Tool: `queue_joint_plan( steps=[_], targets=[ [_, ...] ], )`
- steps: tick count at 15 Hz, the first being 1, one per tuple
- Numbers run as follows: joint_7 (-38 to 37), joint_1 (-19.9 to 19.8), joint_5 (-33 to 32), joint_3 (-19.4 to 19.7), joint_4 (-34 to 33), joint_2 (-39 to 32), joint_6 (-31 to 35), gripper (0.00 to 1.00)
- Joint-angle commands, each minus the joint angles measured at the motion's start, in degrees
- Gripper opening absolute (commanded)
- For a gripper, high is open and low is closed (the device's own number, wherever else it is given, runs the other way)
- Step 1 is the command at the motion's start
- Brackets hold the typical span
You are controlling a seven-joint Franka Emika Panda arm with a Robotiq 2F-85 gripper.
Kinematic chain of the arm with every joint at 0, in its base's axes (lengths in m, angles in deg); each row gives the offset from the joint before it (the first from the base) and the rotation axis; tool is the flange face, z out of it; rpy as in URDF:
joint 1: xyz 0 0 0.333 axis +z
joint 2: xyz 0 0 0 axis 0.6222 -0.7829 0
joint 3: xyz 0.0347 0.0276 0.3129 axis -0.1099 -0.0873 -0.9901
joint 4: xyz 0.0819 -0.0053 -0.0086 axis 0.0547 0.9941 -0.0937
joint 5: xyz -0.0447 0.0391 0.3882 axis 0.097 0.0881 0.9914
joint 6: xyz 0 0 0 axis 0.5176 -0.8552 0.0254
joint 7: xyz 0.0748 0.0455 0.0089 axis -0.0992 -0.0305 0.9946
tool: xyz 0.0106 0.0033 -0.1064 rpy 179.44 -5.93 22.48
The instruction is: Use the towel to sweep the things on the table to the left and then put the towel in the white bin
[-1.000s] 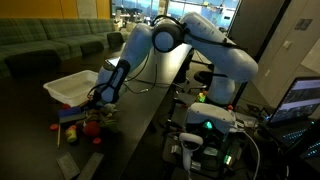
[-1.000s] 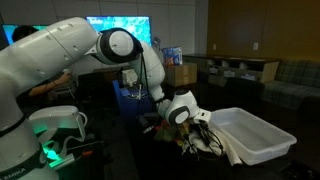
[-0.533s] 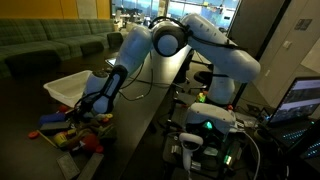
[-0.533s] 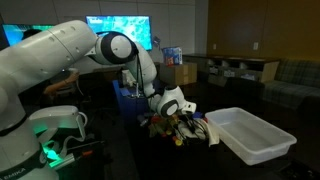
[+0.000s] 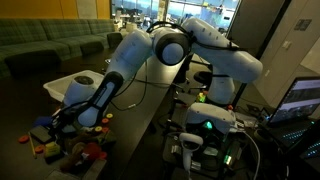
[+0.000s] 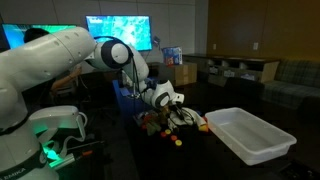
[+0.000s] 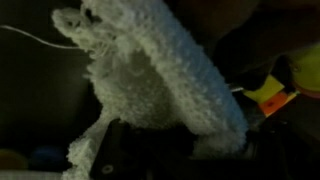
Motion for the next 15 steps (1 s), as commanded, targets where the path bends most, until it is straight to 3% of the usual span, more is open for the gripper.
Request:
queue_joint_plan(
  steps=[1,5,11,15],
  targets=[
    [0.41,-0.28,-0.31,-2.06,-4.65,-0.59,-1.53,0.00],
    [4.33,-4.15,-0.91,-6.63,0.94,5.16,-0.51,0.00],
    [13.76,-18.11,-0.20,-18.39,18.12,18.16,2.57,0.00],
    [13.73,-25.03,1.07,-19.45,29.62,25.74,4.35,0.00]
  ],
)
